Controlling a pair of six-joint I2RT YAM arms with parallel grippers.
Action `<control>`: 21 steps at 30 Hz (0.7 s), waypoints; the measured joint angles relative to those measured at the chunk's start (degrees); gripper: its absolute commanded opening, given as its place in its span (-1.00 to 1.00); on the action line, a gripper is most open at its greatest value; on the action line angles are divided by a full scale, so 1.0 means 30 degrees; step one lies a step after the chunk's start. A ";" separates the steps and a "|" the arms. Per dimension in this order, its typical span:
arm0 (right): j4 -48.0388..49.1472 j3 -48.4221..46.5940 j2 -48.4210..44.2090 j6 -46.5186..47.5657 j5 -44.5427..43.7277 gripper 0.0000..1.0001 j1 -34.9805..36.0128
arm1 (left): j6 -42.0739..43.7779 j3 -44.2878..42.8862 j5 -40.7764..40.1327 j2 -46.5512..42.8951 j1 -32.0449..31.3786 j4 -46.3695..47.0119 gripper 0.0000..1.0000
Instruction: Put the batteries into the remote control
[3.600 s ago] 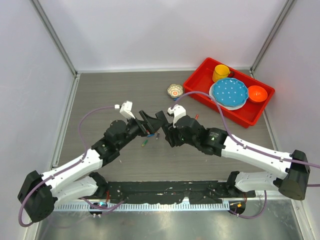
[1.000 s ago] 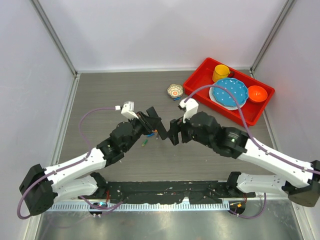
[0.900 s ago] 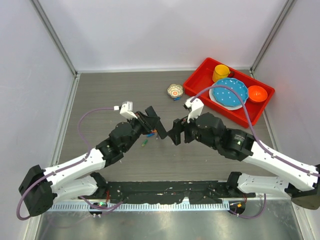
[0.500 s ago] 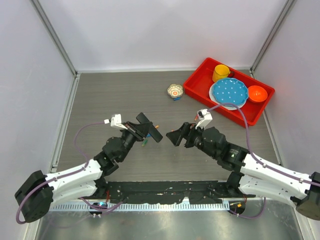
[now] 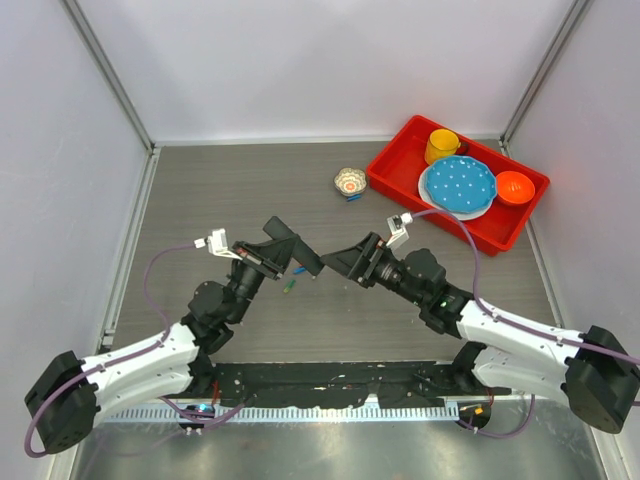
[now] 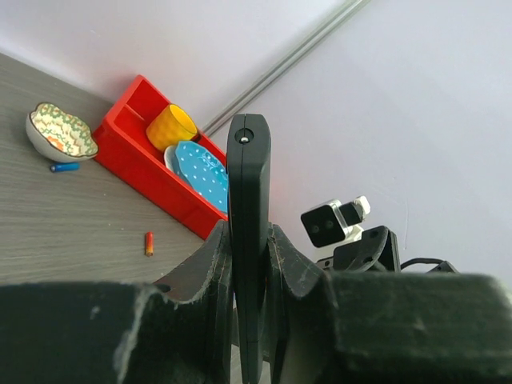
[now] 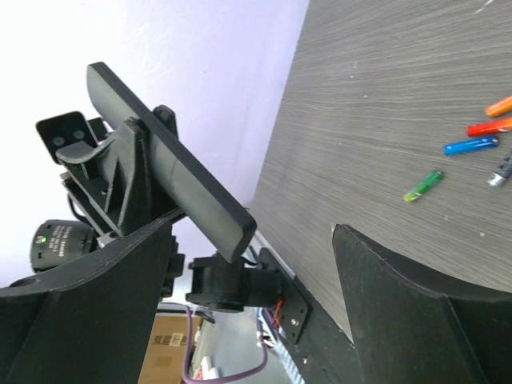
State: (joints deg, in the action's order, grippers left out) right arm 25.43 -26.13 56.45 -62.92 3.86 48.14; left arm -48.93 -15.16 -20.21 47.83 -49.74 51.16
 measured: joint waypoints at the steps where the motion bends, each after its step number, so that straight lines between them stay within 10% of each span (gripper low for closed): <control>1: 0.0357 0.0000 0.0146 -0.0168 0.0138 0.73 0.0000 | 0.0080 0.0007 0.0000 -0.0087 0.0000 -0.0044 -1.00; 21: 0.0379 -0.1683 0.2404 0.0219 0.0794 0.47 0.0000 | 0.0386 -0.0007 -0.0277 -0.0007 0.0000 -0.1938 -1.00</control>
State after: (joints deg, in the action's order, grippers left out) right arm 26.57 -31.18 63.66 -62.26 6.24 48.14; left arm -47.77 -15.18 -21.04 47.81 -49.74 45.34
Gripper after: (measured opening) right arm 0.735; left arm 0.208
